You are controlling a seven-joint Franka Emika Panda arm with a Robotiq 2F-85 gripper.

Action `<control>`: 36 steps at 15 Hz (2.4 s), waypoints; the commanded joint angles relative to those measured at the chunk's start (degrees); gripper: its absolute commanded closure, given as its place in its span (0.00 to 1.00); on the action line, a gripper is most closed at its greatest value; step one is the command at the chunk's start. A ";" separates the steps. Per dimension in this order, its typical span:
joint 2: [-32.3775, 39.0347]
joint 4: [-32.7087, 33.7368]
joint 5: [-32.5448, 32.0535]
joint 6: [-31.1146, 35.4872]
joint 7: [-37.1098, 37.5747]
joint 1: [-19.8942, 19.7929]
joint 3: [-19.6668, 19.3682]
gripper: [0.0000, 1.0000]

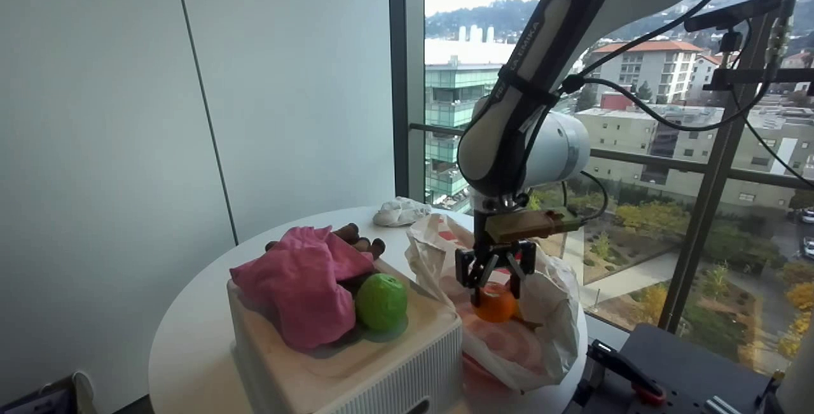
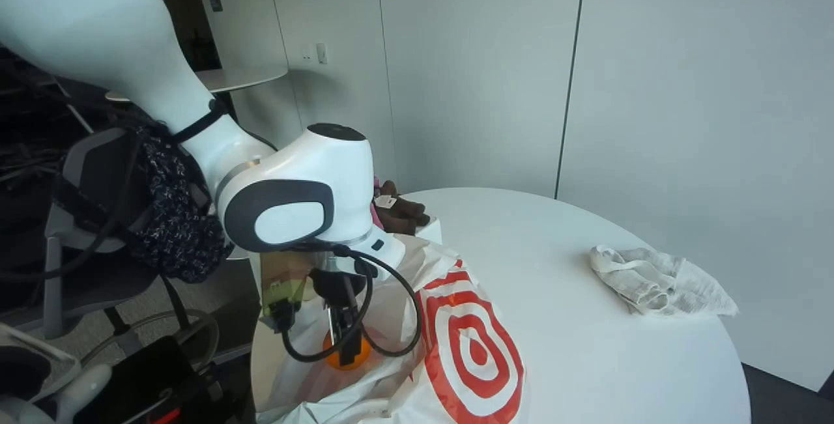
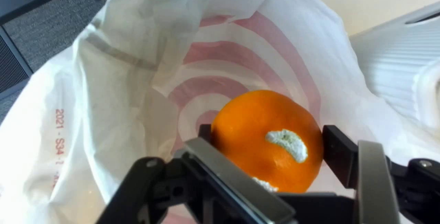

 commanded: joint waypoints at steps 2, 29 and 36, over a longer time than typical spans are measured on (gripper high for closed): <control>-17.21 -4.13 -8.69 -1.05 1.73 -7.31 8.20 0.45; 12.70 28.44 -20.10 4.88 -5.50 -1.04 24.73 0.44; 9.58 27.85 -18.81 3.88 -6.07 -0.70 24.17 0.00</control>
